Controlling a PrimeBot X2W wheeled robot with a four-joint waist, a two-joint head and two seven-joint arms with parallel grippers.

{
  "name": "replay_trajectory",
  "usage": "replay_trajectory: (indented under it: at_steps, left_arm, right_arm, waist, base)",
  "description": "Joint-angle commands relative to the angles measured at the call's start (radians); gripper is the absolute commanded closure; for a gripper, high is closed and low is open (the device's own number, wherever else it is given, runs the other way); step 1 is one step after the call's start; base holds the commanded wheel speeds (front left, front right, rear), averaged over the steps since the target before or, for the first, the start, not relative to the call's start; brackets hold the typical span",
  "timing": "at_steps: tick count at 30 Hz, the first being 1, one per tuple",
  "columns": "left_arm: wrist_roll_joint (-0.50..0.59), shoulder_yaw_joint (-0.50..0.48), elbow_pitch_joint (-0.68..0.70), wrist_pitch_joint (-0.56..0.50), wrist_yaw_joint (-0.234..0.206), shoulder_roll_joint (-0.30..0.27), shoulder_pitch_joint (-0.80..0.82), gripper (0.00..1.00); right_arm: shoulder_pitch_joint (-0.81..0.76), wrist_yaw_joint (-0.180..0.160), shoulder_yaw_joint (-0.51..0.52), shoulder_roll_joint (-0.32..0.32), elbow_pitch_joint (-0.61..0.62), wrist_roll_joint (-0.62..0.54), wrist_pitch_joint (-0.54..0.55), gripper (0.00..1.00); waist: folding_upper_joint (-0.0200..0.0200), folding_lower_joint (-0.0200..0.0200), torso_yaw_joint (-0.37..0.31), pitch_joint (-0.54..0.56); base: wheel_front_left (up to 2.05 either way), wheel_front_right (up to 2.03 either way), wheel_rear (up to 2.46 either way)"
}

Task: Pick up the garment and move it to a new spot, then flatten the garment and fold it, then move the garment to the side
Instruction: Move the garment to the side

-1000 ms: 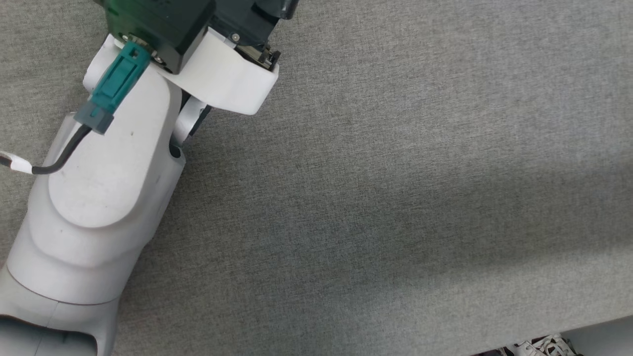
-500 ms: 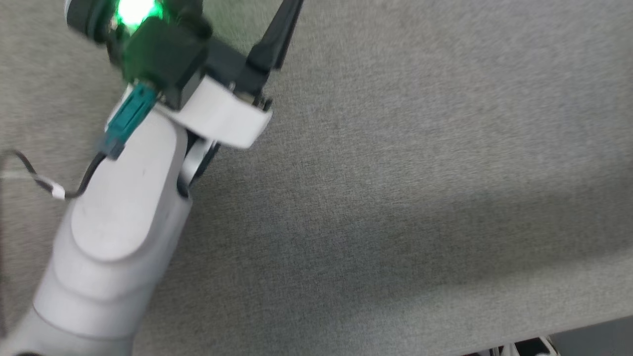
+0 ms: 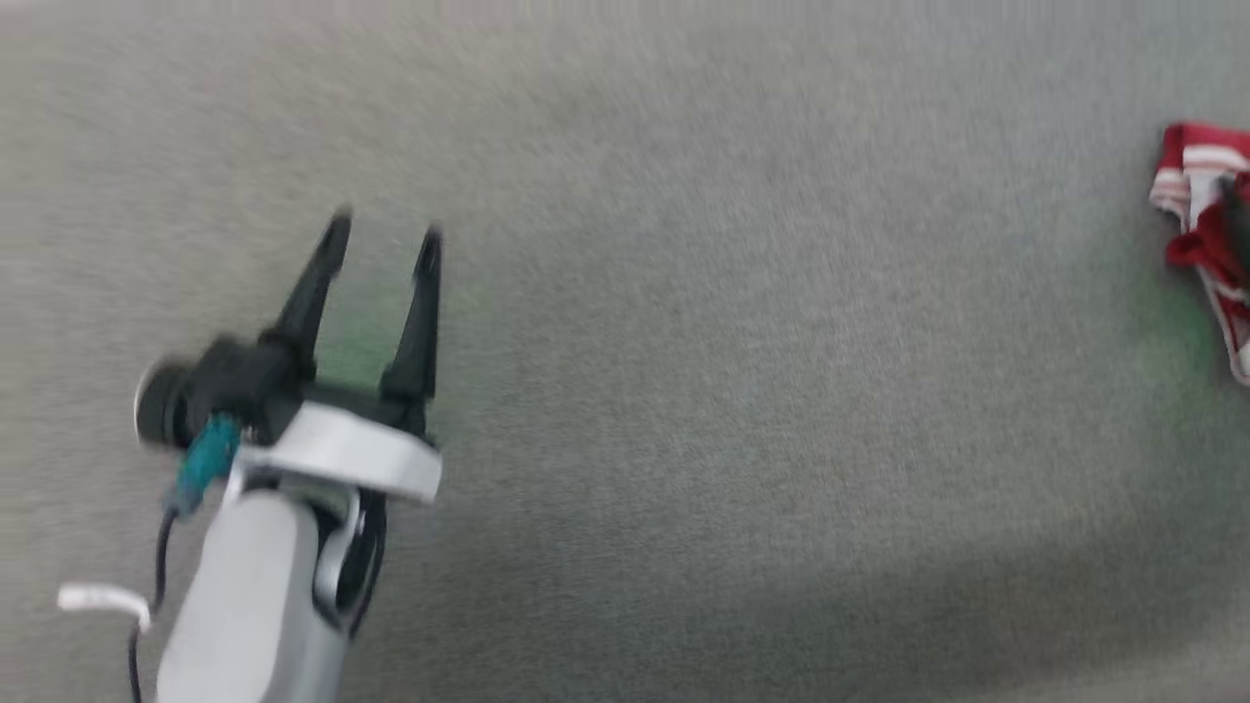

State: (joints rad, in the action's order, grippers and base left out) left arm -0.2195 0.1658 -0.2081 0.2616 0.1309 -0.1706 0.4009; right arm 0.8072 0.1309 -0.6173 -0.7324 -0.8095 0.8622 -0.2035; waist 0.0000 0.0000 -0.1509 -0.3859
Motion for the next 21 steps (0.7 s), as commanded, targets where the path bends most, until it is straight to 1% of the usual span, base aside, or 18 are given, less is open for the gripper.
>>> replay_trajectory:
  at_steps: [1, 6, 10, 15, 21]
  left_arm:
    - [0.001, -0.02, -0.012, 0.004, -0.002, 0.013, -0.046, 0.0]
    - [0.012, -0.065, -0.037, 0.004, -0.002, 0.03, -0.13, 0.0]
    - [0.016, -0.104, -0.037, 0.004, -0.001, 0.052, -0.203, 0.0]
    - [0.009, -0.137, -0.029, 0.004, -0.001, 0.064, -0.277, 0.0]
    - [-0.003, -0.173, -0.011, 0.004, -0.001, 0.082, -0.351, 0.0]
  right_arm:
    - [-0.039, -0.001, -0.01, 0.015, 0.014, 0.004, -0.017, 0.0]
    - [-0.118, -0.001, -0.01, 0.057, 0.062, -0.004, -0.051, 0.0]
    - [-0.194, -0.001, 0.025, 0.095, 0.109, -0.028, -0.061, 0.0]
    - [-0.29, -0.001, 0.113, 0.154, 0.188, -0.094, -0.061, 0.0]
    - [-0.397, -0.001, 0.221, 0.22, 0.29, -0.177, -0.062, 0.0]
  waist:
    - [0.0, 0.0, 0.059, 0.086]
    - [0.0, 0.0, 0.095, 0.145]
    - [0.0, 0.0, 0.117, 0.197]
    - [0.0, 0.0, 0.127, 0.256]
    - [0.0, 0.0, 0.118, 0.312]
  base:
    - [0.0, 0.0, 0.0]
    - [0.0, 0.0, 0.0]
    - [0.0, 0.0, 0.0]
    - [0.0, 0.0, 0.0]
    - [0.0, 0.0, 0.0]
